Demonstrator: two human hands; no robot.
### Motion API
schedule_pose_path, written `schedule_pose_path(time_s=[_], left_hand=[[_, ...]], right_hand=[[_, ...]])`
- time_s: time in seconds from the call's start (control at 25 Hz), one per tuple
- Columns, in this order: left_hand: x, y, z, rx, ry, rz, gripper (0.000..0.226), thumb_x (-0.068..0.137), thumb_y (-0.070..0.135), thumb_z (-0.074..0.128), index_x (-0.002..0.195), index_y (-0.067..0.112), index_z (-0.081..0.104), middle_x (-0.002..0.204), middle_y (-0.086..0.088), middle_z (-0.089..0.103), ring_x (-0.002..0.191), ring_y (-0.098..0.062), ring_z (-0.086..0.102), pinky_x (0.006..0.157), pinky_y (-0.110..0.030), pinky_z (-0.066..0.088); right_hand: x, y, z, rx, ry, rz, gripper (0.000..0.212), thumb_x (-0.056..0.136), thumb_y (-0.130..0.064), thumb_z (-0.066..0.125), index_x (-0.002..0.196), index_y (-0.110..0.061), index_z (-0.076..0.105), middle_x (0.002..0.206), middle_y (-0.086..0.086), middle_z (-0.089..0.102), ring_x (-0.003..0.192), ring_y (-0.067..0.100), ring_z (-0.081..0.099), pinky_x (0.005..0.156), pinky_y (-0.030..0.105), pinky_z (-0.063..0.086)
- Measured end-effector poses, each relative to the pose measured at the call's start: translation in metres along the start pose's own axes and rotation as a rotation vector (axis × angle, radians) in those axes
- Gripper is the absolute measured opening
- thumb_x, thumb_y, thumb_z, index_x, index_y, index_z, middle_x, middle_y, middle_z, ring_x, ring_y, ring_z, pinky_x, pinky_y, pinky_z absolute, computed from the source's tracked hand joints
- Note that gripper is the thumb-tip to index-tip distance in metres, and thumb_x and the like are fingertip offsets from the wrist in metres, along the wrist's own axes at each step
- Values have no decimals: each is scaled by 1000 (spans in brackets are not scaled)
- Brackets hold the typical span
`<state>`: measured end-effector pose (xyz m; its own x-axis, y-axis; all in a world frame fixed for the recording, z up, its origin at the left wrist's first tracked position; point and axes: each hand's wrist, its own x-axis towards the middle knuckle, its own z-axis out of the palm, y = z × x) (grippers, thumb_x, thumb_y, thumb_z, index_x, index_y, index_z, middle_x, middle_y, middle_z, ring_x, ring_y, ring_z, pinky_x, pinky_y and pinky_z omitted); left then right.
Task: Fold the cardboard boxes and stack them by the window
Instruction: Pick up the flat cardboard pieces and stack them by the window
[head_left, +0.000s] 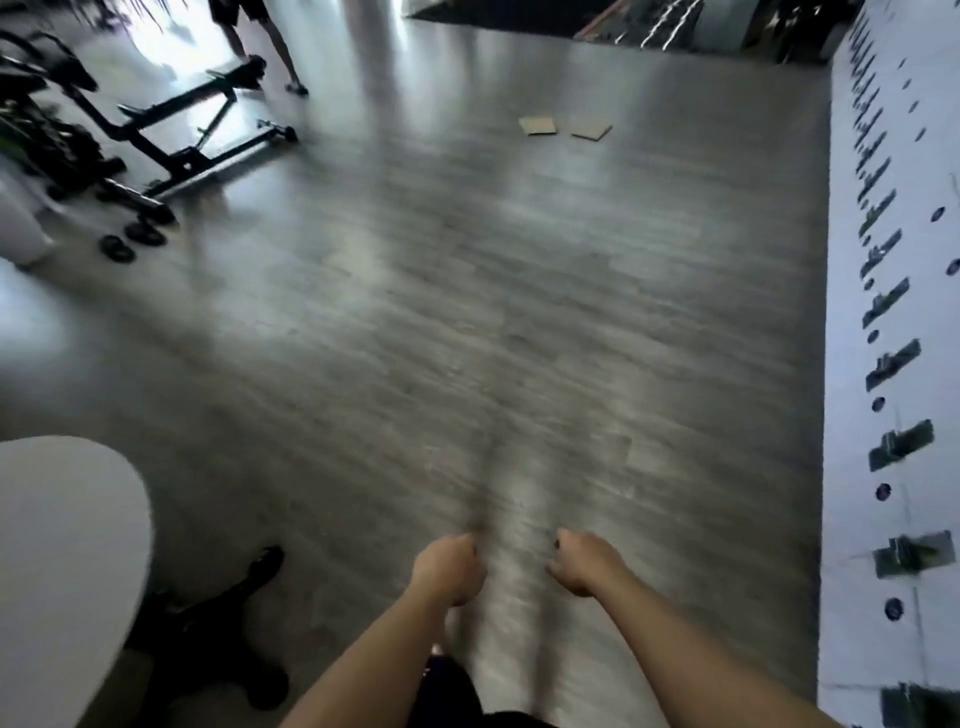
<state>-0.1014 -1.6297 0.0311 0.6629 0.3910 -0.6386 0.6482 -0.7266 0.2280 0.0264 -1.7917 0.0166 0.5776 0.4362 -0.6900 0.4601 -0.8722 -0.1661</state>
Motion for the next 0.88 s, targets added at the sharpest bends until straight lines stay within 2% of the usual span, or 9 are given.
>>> schedule_pose_path(time_s=[0.12, 0.28, 0.52, 0.68, 0.88], left_hand=[[71, 5, -52, 25, -12, 18, 33, 94, 32, 49, 119, 17, 64, 123, -9, 66, 112, -30, 62, 91, -38, 53], [186, 12, -140, 95, -32, 61, 39, 97, 33, 48, 131, 16, 58, 132, -9, 61, 121, -29, 58, 98, -38, 50], [337, 73, -256, 123, -33, 125, 38, 97, 31, 48, 130, 14, 58, 131, -11, 60, 121, -30, 58, 98, -38, 49], [439, 132, -312, 139, -53, 147, 37, 94, 30, 47, 124, 14, 61, 130, -11, 62, 118, -31, 59, 92, -36, 49], [554, 210, -400, 76, -8, 52, 33, 92, 31, 49, 119, 17, 63, 124, -8, 65, 115, -28, 60, 90, -33, 49]], right_hand=[[69, -16, -61, -7, 21, -22, 42, 96, -43, 49, 127, -15, 57, 133, 14, 59, 118, 33, 58, 90, 36, 48], [156, -44, -147, 29, 22, 13, 46, 96, -44, 53, 132, -16, 55, 137, 11, 56, 123, 31, 56, 99, 38, 46], [265, -57, -277, 140, 43, 6, 41, 94, -40, 57, 126, -14, 59, 130, 10, 62, 117, 30, 60, 96, 38, 50], [353, -24, -348, 125, -4, 32, 46, 95, -44, 56, 132, -16, 56, 134, 11, 59, 121, 31, 58, 96, 36, 48], [468, 37, -475, 126, -20, 32, 46, 95, -45, 56, 129, -15, 55, 134, 13, 58, 119, 32, 57, 92, 35, 47]])
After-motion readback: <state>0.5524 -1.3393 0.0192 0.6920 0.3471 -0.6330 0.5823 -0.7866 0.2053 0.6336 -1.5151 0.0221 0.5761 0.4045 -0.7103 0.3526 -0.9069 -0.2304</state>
